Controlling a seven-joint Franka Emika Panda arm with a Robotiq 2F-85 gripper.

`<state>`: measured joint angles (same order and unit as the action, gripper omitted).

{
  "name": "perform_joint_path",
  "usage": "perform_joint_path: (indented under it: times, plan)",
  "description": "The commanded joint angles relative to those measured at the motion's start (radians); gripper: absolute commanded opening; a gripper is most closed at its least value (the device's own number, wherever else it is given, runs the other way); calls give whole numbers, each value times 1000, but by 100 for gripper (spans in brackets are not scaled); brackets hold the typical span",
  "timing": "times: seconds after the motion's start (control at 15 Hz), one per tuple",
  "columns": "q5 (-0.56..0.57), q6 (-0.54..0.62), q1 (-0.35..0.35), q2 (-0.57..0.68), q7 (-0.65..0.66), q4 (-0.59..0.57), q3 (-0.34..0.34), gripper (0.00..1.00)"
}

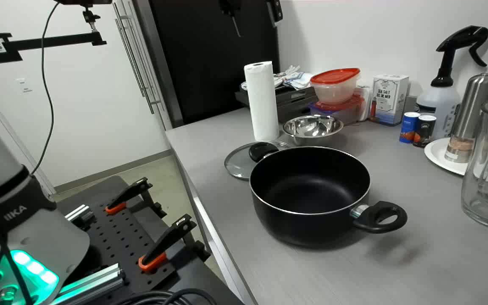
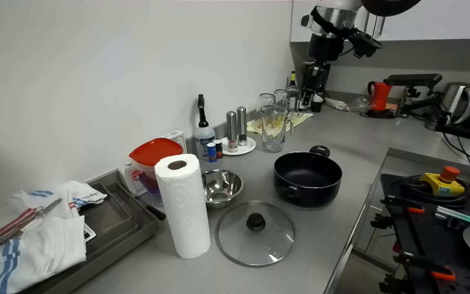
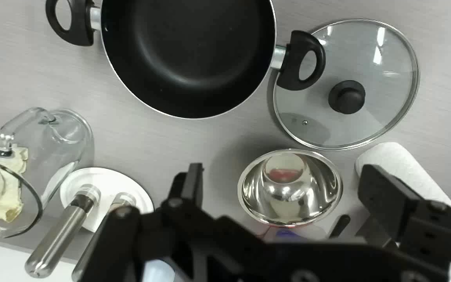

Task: Put the glass lid on the black pot.

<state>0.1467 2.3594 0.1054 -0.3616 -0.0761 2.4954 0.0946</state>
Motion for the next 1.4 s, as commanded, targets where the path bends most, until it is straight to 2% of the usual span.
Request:
perform_joint_path:
  times: [0.0, 1.33]
  plan:
    - [-1, -3, 1, 0, -1, -2, -1, 100]
    - [-13, 14, -8, -4, -19, 22, 3, 100]
